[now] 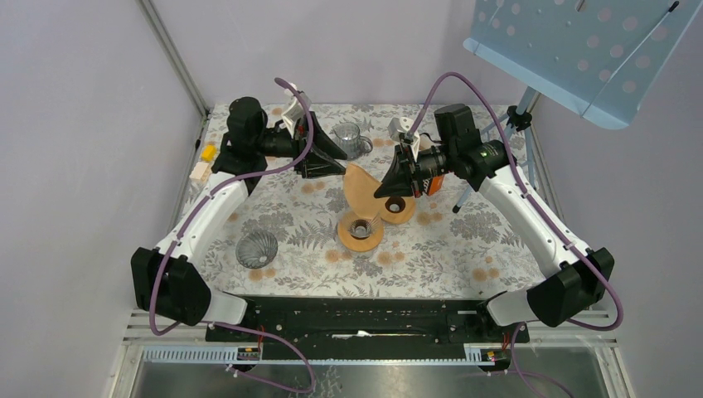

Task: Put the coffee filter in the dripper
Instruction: Place the coffee filter in the coffee dripper.

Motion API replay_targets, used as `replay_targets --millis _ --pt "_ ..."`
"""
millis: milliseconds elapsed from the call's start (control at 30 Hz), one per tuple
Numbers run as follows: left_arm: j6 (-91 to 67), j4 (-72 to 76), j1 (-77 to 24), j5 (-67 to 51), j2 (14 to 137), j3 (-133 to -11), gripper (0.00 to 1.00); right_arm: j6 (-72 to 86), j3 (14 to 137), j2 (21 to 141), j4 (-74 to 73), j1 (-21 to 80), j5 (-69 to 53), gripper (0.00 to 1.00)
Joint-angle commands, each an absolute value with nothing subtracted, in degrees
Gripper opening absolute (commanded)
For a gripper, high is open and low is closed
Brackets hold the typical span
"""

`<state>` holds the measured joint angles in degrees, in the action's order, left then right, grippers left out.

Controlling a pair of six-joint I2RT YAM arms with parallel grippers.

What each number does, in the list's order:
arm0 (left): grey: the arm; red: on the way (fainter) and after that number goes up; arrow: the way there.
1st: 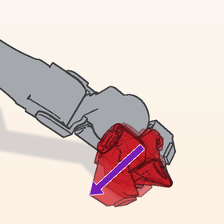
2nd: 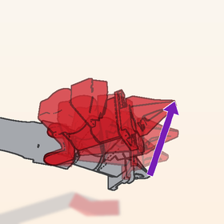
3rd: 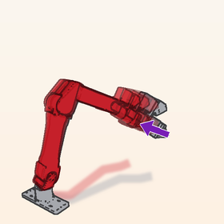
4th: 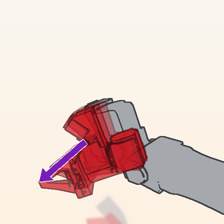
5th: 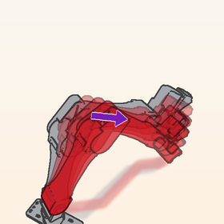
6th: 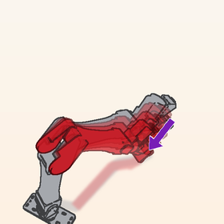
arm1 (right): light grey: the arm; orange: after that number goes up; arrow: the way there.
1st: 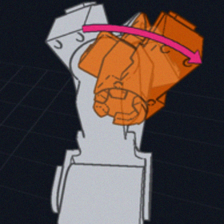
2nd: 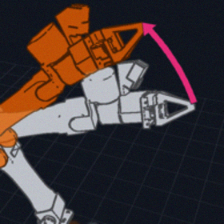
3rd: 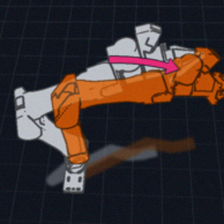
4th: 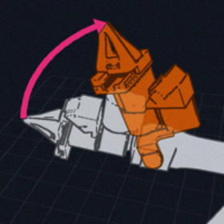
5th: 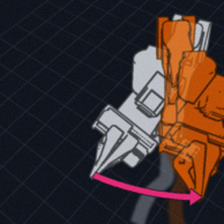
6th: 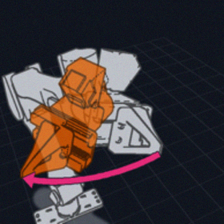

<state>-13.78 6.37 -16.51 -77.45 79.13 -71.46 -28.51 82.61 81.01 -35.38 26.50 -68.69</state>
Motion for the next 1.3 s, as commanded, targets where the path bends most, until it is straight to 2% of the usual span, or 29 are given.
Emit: replay_targets --millis 0,700,933,1067,1133,1267 --pt "-13.8 10.2 -16.8 -79.3 79.5 -71.1 0.50 -28.7 82.8 79.3 -34.8 26.2 -71.3 0.00" --pt "-14.1 12.2 -17.0 -82.8 78.2 -69.0 0.53 -30.4 81.8 79.8 -34.3 26.2 -73.7 0.00" --pt "-16.0 13.6 -16.5 -83.8 78.0 -69.4 0.53 -31.7 81.9 79.3 -35.4 26.2 -70.9 0.00" --pt "-15.8 12.8 -15.6 -85.2 76.8 -69.1 0.59 -29.8 81.9 78.7 -34.0 26.2 -69.3 0.00" --pt "-15.1 11.6 -15.5 -85.0 76.5 -68.7 0.57 -28.7 81.8 78.7 -33.2 26.2 -68.8 0.00" --pt "-11.7 7.2 -15.6 -84.2 76.0 -68.6 0.47 -23.4 81.0 78.6 -29.2 26.2 -67.2 0.03"
